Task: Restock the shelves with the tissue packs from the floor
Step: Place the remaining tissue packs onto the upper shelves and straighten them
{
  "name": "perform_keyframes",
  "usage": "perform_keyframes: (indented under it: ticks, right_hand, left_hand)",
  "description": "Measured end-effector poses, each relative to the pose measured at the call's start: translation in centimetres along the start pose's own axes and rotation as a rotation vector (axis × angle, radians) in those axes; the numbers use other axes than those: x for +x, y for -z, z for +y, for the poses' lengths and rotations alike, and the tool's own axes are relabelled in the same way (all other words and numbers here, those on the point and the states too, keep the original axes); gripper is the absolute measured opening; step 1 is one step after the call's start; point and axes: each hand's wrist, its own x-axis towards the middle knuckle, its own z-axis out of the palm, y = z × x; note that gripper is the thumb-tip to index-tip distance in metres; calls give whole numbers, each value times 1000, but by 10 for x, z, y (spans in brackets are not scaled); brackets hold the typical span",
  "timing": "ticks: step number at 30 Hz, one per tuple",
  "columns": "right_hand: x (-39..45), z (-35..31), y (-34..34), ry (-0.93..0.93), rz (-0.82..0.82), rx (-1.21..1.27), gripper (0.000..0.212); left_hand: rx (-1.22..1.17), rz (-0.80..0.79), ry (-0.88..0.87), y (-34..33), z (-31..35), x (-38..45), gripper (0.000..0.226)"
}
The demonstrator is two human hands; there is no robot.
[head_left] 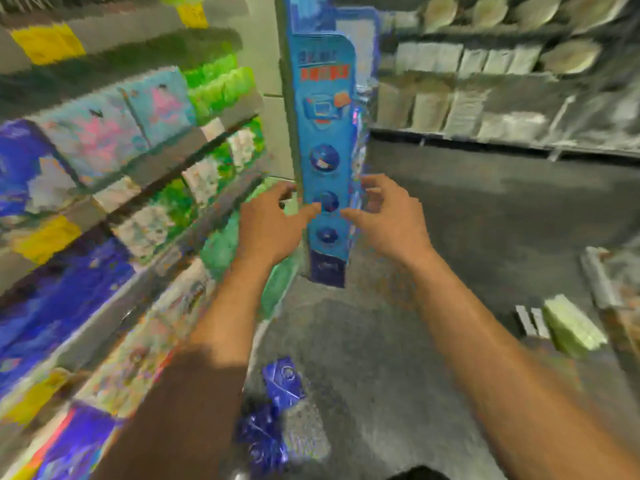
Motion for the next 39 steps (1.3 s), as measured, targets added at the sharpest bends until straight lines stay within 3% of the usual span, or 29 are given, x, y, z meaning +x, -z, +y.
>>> perform_keyframes:
  ticks: [6,12,16,24,39]
  right_hand:
    - [-78,138,152,-265,200,14,47]
    - [-156,274,310,-547,358,54,58]
    - [-192,340,386,-722,432,74,52]
    - [-143,452,422,-787,451,-17,60]
    - [55,688,472,-1107,454,64,63]
  left_hand:
    - [-67,-378,-128,-175,113,-63,49]
    - [-57,-703,-229,-349,226,-157,74]
    - [-46,-901,-218,-426,281,-195,60]
    - [29,-923,-182,-554,323,-162,60]
    - [220,-1173,-211,-853,373,21,56]
